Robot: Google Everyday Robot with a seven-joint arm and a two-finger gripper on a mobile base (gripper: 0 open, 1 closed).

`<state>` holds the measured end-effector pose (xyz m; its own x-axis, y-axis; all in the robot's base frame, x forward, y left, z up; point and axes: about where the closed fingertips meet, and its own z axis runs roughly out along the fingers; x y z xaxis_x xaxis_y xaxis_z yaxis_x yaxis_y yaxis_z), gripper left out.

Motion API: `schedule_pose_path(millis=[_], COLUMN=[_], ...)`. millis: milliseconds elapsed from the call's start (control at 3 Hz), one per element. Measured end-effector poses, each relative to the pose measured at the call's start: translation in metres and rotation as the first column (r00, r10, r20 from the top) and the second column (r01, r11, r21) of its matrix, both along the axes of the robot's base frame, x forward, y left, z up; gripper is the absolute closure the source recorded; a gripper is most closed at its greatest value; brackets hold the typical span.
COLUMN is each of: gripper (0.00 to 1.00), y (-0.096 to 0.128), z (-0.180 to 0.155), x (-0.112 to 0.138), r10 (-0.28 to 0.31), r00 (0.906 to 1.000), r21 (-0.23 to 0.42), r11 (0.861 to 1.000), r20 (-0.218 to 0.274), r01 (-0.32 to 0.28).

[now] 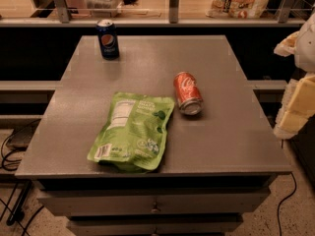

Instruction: Knock pepsi can over

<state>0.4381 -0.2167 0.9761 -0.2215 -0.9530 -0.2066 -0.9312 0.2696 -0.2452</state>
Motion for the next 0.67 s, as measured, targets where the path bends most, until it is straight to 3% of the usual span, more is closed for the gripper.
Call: schedule_pose_path(millis=[667], gripper=[0.00], y=[0.0018], z=[0.0007], x=[0.0015], r10=[0.009], r00=[0.9999], r21=[-0.029], r11=[1.000], r20=[0.015], r01=[-0.008])
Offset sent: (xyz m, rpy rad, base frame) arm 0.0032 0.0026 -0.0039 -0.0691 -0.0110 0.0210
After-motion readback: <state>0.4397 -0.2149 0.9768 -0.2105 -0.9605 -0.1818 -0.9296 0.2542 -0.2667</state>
